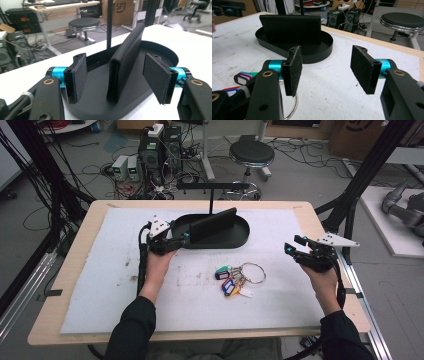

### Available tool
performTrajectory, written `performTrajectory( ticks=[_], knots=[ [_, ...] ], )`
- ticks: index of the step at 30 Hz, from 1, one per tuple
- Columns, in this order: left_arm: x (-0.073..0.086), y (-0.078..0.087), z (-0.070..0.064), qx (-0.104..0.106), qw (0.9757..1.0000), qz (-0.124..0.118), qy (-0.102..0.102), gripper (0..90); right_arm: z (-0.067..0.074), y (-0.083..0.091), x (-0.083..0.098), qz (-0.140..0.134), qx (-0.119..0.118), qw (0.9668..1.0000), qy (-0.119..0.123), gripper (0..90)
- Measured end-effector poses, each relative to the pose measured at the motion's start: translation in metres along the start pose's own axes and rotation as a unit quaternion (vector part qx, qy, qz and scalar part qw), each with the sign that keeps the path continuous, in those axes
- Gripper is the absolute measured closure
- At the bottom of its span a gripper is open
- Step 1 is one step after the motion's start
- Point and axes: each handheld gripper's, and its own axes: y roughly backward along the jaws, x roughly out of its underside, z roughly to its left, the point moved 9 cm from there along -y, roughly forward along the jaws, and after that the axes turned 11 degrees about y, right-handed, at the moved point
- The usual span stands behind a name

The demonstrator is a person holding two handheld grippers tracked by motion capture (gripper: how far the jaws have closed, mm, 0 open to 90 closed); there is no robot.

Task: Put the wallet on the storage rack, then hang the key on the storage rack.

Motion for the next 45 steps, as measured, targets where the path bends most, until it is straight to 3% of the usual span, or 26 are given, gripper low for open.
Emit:
performTrajectory(
  ticks=[8, 16, 22, 27, 31, 33, 36, 45],
  knots=[
    [0.004, 0.048, 0.008, 0.0, 1.0, 0.009, 0.003, 29.9, 0.001, 0.0, 0.001, 0.003, -0.001, 1.0, -0.004, 41.3],
    [0.023, 0.104, 0.011, 0.004, 0.9996, 0.018, 0.02, 24.2, 0.005, 0.0, 0.006, 0.011, -0.002, 0.9999, -0.006, 38.5],
    [0.037, 0.13, 0.009, 0.006, 0.9996, 0.024, 0.017, 24.2, 0.011, 0.004, 0.014, 0.013, -0.007, 0.9999, -0.004, 36.6],
    [0.048, 0.139, 0.012, -0.003, 0.9997, 0.026, 0.003, 24.2, 0.021, 0.005, 0.031, 0.036, -0.018, 0.9991, -0.011, 35.4],
    [0.051, 0.14, 0.014, -0.001, 0.9995, 0.022, 0.022, 24.2, 0.027, 0.005, 0.044, 0.048, -0.021, 0.9985, -0.015, 39.6],
    [0.05, 0.141, 0.013, 0.0, 0.9996, 0.018, 0.023, 24.2, 0.03, 0.002, 0.051, 0.061, -0.023, 0.9975, -0.026, 42.9],
    [0.049, 0.141, 0.01, 0.003, 0.9998, 0.015, 0.016, 24.2, 0.033, -0.006, 0.061, 0.093, -0.022, 0.9943, -0.046, 50.1],
    [0.053, 0.14, 0.005, 0.004, 0.9996, 0.022, 0.015, 24.2, 0.05, -0.036, 0.073, 0.16, -0.026, 0.9859, -0.043, 61.1]
  ],
)
